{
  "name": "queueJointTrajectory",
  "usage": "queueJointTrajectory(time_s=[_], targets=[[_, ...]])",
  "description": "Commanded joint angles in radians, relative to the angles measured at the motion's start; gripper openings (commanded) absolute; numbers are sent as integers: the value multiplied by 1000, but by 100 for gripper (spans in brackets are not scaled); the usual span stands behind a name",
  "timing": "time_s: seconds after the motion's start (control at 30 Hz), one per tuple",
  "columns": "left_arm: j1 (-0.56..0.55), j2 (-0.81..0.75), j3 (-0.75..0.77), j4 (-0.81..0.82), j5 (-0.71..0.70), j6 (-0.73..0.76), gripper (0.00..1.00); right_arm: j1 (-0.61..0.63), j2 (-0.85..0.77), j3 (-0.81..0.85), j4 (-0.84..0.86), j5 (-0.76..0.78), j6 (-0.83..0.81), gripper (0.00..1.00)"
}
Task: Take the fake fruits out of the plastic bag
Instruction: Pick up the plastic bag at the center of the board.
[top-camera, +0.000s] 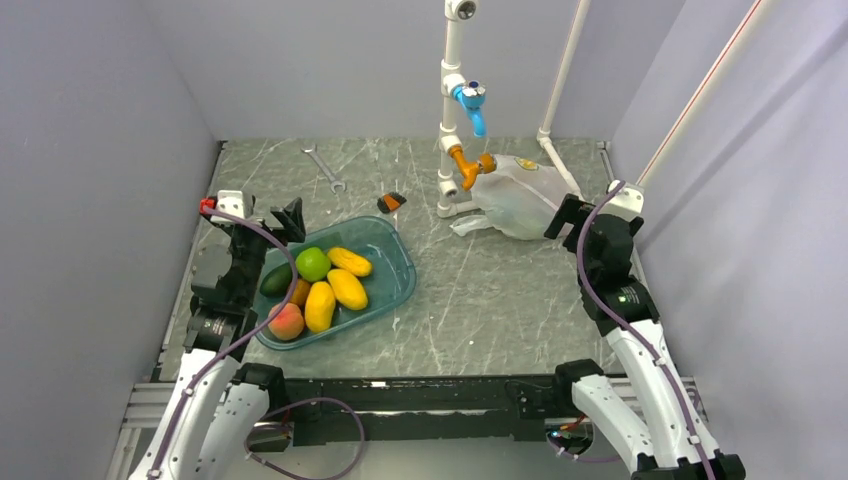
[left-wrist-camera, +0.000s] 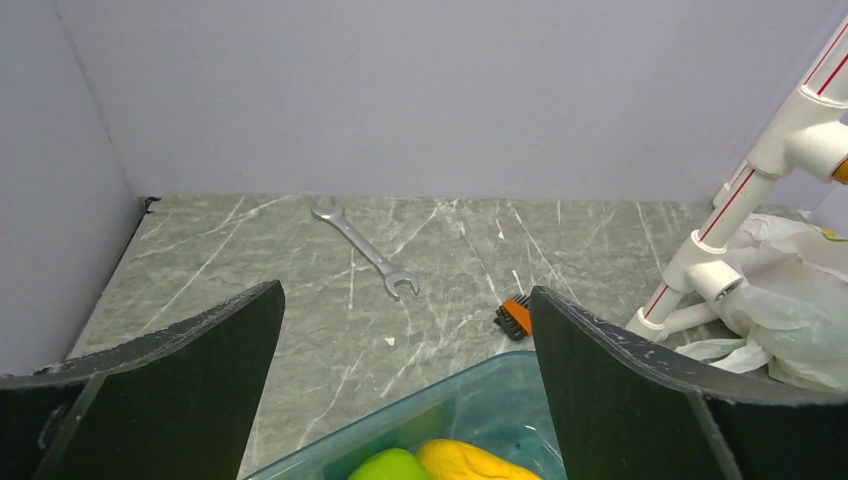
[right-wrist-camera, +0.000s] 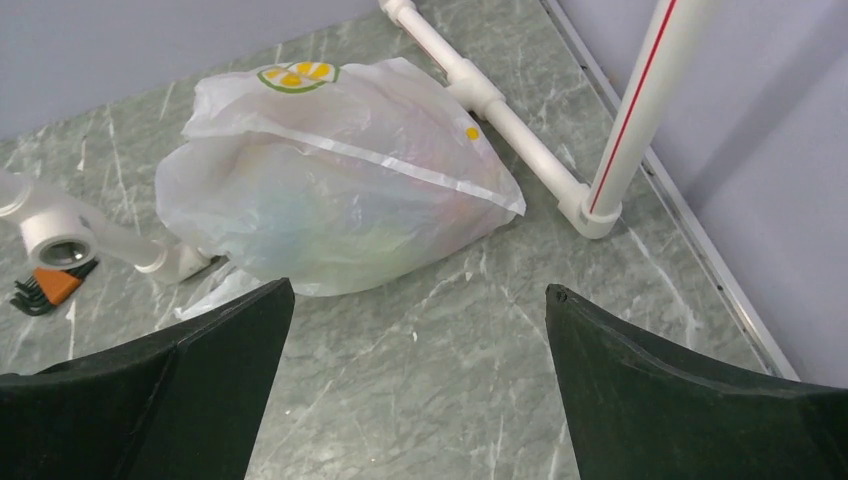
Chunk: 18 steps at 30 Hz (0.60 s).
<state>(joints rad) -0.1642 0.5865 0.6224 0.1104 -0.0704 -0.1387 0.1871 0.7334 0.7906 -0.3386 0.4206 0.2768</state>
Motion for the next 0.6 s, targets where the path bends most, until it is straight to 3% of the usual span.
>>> queueJointTrajectory(time_s=[0.0, 0.27, 0.57], targets=[[2, 9, 36, 43, 26, 10, 99, 6, 29, -2, 43, 51, 36, 100], [2, 20, 43, 31, 18, 9, 100, 5, 78, -45, 68, 23, 77, 100], [2, 53, 52, 18, 16, 1, 99, 3, 160, -249, 268, -99, 321, 100]])
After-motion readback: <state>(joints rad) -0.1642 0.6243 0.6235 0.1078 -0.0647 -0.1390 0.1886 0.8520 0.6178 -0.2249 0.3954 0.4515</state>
